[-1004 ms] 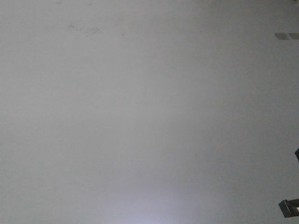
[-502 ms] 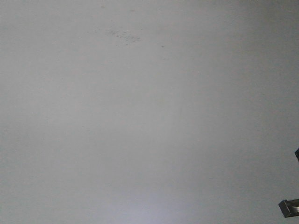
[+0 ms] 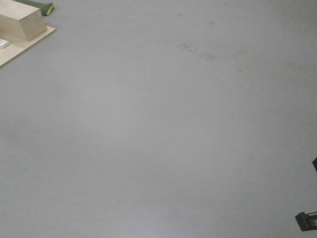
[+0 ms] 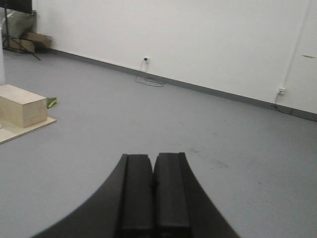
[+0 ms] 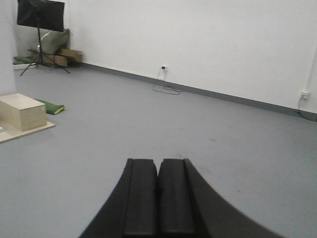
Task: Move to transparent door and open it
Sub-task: 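Drive the base forward up to the white-framed glass door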
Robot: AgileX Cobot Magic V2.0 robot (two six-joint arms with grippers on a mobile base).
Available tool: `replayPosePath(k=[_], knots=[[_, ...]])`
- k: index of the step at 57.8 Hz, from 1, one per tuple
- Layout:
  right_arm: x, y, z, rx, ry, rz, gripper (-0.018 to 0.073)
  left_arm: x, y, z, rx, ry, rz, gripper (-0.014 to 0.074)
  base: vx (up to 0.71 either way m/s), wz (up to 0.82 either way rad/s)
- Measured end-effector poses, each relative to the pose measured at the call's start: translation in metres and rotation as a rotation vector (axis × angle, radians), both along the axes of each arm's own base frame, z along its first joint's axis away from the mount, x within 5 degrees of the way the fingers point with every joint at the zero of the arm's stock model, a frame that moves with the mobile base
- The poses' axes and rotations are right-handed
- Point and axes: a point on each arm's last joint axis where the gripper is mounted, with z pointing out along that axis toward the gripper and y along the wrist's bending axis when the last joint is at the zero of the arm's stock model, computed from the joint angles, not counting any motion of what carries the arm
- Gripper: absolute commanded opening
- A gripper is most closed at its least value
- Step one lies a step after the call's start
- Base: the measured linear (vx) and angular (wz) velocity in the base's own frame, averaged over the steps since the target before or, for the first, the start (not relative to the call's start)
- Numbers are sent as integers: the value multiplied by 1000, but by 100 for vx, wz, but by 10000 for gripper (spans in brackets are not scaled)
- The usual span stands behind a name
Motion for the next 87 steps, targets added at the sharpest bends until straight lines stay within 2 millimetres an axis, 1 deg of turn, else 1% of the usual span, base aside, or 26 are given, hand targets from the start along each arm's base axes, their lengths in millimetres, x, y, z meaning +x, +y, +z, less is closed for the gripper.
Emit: replayPosePath(k=[14, 51, 87], knots=[[0, 0, 0, 0, 0, 0, 0, 0, 0, 0, 0, 0, 0, 4, 47, 36], [0, 0, 0, 0, 0, 0, 0, 0, 0, 0, 0, 1, 0, 4, 54, 19], [0, 0, 0, 0, 0, 0, 0, 0, 0, 0, 0, 1, 0, 4, 61, 43]])
